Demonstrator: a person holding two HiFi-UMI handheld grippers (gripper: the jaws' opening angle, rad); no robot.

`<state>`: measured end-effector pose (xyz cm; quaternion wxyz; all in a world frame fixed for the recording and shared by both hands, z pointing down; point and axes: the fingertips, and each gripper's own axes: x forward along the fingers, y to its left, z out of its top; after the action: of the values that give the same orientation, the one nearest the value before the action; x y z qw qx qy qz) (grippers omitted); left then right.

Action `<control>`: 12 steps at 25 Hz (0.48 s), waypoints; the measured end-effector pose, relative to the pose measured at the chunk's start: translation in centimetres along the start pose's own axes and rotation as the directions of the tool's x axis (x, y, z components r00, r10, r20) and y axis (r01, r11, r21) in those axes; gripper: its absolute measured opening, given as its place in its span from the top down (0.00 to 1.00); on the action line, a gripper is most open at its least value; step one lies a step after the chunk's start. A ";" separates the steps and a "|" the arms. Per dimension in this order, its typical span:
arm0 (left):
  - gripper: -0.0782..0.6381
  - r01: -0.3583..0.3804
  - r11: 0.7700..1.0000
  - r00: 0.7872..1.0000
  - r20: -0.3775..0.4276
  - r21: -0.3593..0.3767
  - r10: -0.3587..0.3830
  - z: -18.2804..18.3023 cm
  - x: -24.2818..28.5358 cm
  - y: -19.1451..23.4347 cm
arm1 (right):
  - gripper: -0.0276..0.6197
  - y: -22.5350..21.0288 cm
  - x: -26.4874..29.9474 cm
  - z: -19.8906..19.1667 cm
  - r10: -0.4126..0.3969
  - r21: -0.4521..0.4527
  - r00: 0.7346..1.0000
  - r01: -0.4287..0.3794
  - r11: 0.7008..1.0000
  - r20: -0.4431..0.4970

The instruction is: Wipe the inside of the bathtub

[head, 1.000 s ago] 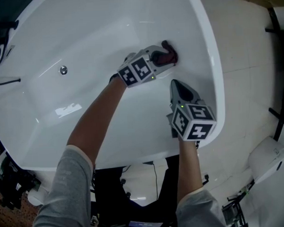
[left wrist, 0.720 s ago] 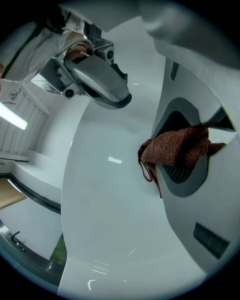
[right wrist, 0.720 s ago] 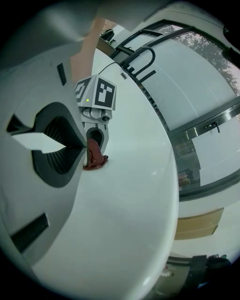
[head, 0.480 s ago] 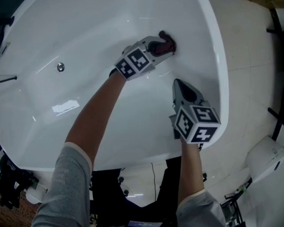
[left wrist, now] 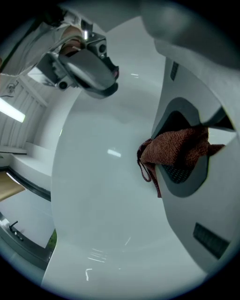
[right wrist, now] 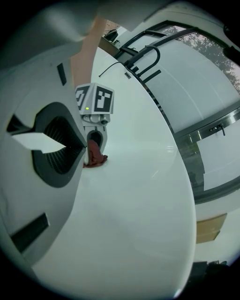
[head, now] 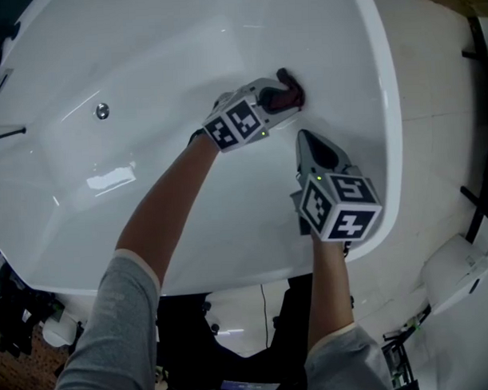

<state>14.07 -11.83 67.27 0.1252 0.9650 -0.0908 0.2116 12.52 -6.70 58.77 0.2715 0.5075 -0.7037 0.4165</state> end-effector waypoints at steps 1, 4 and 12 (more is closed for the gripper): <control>0.75 0.008 1.000 1.000 -0.001 -0.003 -0.008 -0.5 0.2 -1.0 | 0.94 -0.1 0.0 0.1 -0.001 -0.003 1.000 0.001 1.000 -0.001; 0.75 0.008 1.000 1.000 0.013 0.004 -0.008 -1.0 0.4 -1.9 | 0.94 -0.1 0.2 0.0 -0.001 -0.007 1.000 0.001 1.000 -0.006; 0.75 -0.131 0.991 0.991 -0.023 0.002 0.131 -2.2 -0.8 7.0 | 0.94 0.6 1.9 -0.3 0.017 -0.029 0.999 -0.018 0.999 -0.032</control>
<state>10.86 -17.74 70.29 0.1119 0.9545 -0.1525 0.2304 11.32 -7.27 60.32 0.2864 0.4906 -0.7097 0.4166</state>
